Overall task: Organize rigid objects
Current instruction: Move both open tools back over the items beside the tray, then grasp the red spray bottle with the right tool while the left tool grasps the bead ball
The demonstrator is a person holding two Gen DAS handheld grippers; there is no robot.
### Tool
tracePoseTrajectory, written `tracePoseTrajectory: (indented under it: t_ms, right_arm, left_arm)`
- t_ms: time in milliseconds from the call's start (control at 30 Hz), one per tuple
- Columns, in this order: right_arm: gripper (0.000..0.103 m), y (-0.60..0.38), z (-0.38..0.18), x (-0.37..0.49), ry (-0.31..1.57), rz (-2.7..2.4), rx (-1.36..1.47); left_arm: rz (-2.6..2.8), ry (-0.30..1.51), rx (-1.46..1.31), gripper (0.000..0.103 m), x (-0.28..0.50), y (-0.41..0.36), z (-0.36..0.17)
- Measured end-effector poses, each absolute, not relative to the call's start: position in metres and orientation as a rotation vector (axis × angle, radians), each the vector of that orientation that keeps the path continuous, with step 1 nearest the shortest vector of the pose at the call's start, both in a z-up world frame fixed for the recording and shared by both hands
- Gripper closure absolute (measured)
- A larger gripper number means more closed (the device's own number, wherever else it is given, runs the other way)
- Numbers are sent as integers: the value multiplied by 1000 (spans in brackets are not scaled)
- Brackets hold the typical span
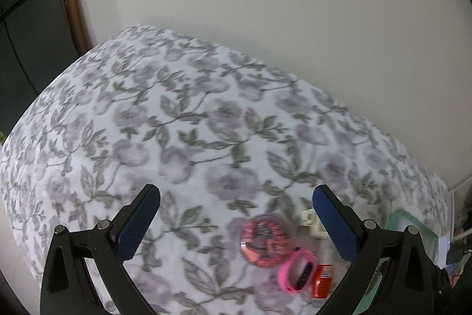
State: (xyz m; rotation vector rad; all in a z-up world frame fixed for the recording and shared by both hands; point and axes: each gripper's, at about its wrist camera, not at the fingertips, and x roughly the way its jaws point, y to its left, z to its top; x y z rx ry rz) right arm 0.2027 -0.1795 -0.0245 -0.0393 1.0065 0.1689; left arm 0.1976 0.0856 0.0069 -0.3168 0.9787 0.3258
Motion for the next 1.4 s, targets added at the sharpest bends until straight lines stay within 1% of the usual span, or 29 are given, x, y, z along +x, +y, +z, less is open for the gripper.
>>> tracePoseTrajectory:
  t_ms: [233, 533, 967, 1033, 1100, 1133, 1233, 1300, 1333, 1400]
  right_arm:
    - [0, -142, -48, 203, 1062, 230, -83]
    - [0, -125, -85, 201, 1174, 255, -136]
    - [0, -114, -98, 198, 1219, 285, -165]
    - [5, -115, -98, 197, 1218, 291, -158]
    - [20, -116, -97, 197, 1220, 309, -133]
    - [22, -116, -98, 197, 1225, 311, -125]
    - [38, -115, -96, 195, 1216, 304, -148]
    - [54, -116, -94, 194, 1208, 304, -151]
    - [56, -117, -92, 194, 1207, 302, -147]
    - [64, -120, -90, 196, 1207, 299, -133]
  left_arm:
    - [306, 1075, -314, 0, 206, 88, -25]
    - [224, 1198, -261, 0, 219, 59, -67]
    - [215, 1289, -222, 0, 225, 41, -101]
    - [213, 1297, -248, 0, 225, 43, -103]
    - [211, 1299, -252, 0, 225, 43, -103]
    - [211, 1299, -247, 0, 224, 43, -103]
    - [216, 1301, -233, 0, 225, 44, -103]
    - [219, 1301, -227, 0, 225, 43, -103]
    - [219, 1301, -230, 0, 225, 42, -103]
    - [219, 1302, -238, 1, 226, 43, -102]
